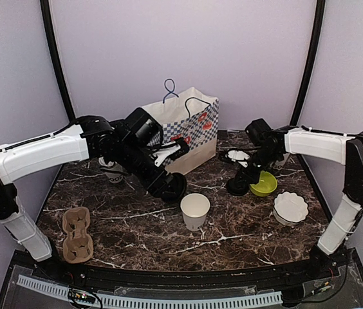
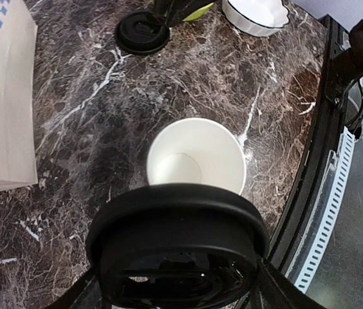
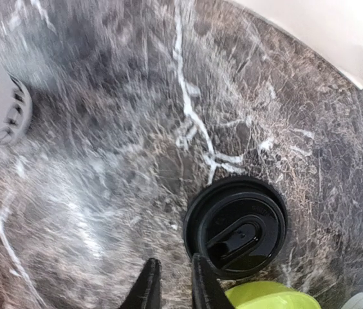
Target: Pack the takeout coffee
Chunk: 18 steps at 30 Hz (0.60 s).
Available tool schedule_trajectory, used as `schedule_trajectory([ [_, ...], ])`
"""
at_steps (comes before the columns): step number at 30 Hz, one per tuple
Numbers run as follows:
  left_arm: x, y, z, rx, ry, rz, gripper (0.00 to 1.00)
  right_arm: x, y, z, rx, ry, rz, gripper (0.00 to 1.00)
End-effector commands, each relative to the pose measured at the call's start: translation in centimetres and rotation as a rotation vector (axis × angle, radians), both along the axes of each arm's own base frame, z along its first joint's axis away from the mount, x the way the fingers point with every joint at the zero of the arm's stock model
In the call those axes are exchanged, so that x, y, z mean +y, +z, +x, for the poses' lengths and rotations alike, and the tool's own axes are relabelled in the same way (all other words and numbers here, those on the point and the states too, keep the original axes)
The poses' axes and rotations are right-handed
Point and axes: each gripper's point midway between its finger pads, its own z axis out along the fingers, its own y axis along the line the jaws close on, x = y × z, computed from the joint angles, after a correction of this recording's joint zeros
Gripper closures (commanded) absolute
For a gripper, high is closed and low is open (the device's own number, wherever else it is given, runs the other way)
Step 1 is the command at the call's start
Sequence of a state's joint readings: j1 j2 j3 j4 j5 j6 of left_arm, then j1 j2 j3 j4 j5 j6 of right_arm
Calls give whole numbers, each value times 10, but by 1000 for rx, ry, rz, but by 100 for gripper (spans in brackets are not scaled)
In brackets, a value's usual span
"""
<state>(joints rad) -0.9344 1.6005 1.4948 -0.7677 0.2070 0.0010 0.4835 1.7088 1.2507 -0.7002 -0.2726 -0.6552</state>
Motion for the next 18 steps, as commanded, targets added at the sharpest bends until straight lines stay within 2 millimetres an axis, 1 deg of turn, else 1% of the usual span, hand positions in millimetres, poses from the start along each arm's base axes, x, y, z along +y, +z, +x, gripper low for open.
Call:
schedule_trajectory([
  [1,-16,4,-14,6,-120,25,31,9,50,-10,-20,-47,167,75],
  [2,-18,0,-19,5,-150,49,31,7,55,-11,-24,-57,184,72],
  [3,-23,-3,-16,-6,-165,70,30,6,60,-11,-25,-68,202,71],
  [4,-22,-8,-19,1,-176,103,30,4,63,-12,-14,-75,219,70],
  [5,-29,-11,-16,1,-188,116,30,2,65,-12,0,-85,233,68],
  [6,-28,-14,-18,10,-194,139,31,-1,66,-12,22,-95,242,68],
  [7,-34,-16,-15,10,-202,145,31,-2,67,-13,47,-101,251,67],
  [8,-35,-17,-16,15,-208,161,31,-4,68,-14,77,-108,260,67],
  [9,-39,-18,-14,9,-214,164,31,-4,70,-15,104,-115,277,67],
  [13,-48,-20,-10,4,-223,182,31,2,82,-21,186,-120,359,65],
  [15,-51,-21,-7,1,-223,190,31,6,83,-23,213,-125,386,63],
  [16,-51,-25,-6,6,-222,206,31,7,83,-25,224,-123,395,63],
  [17,-51,-23,-6,5,-222,210,31,8,82,-26,229,-120,398,63],
  [18,-52,-27,-4,8,-221,225,31,8,80,-27,238,-120,397,63],
])
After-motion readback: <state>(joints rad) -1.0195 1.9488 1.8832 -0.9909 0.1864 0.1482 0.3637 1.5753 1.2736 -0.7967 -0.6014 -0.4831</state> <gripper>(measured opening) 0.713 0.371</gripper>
